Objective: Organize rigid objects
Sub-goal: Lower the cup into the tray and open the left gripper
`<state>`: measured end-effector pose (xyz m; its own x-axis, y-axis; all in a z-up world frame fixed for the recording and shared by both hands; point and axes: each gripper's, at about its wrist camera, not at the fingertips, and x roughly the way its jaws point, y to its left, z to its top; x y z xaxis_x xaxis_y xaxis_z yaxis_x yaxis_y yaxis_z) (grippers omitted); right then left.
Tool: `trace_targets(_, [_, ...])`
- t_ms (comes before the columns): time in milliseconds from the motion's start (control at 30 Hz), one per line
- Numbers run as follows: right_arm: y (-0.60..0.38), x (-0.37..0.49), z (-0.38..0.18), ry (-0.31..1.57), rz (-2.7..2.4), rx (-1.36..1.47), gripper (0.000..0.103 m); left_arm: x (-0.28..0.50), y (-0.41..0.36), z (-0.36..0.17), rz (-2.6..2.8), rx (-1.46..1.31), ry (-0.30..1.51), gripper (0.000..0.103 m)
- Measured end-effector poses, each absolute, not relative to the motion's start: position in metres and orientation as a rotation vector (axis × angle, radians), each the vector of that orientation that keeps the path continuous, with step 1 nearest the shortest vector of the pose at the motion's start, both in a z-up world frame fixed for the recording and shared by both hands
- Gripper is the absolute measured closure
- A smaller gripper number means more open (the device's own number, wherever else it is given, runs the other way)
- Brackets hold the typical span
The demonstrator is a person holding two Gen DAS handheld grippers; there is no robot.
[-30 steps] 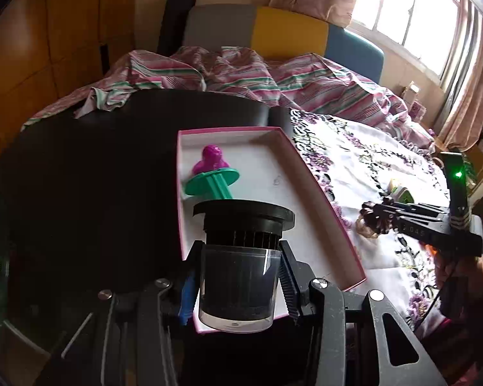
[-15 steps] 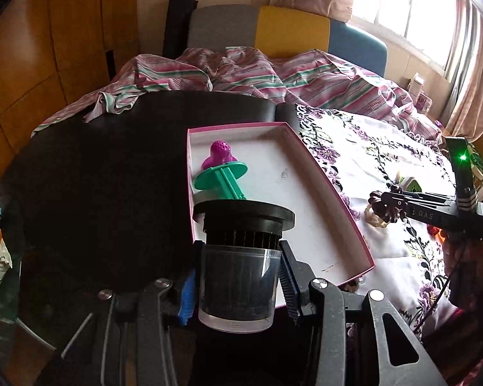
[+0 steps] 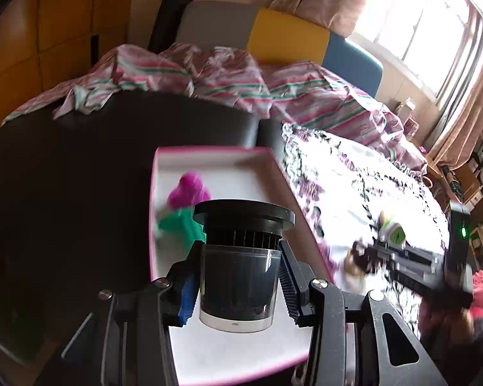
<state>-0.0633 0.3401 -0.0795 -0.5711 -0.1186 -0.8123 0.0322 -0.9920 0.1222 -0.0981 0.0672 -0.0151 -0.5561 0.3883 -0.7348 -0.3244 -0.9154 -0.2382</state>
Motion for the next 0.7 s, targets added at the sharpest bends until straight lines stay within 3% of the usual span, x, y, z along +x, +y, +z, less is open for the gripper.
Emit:
trace_targets(400, [0.343, -0.063, -0.08, -0.167, -2.703, 1.413, 0.081, -0.201, 0.118, -0.046, 2.412, -1.268, -0.06, 0.058])
trace_targets(633, [0.342, -0.063, -0.079, -0.166, -2.704, 1.413, 0.081, -0.226, 0.139, -0.077, 2.418, -1.322, 0.093, 0.058])
trace_targets(700, [0.342, -0.063, -0.079, -0.162, -2.703, 1.412, 0.081, -0.227, 0.139, -0.08, 2.436, -1.309, 0.134, 0.051])
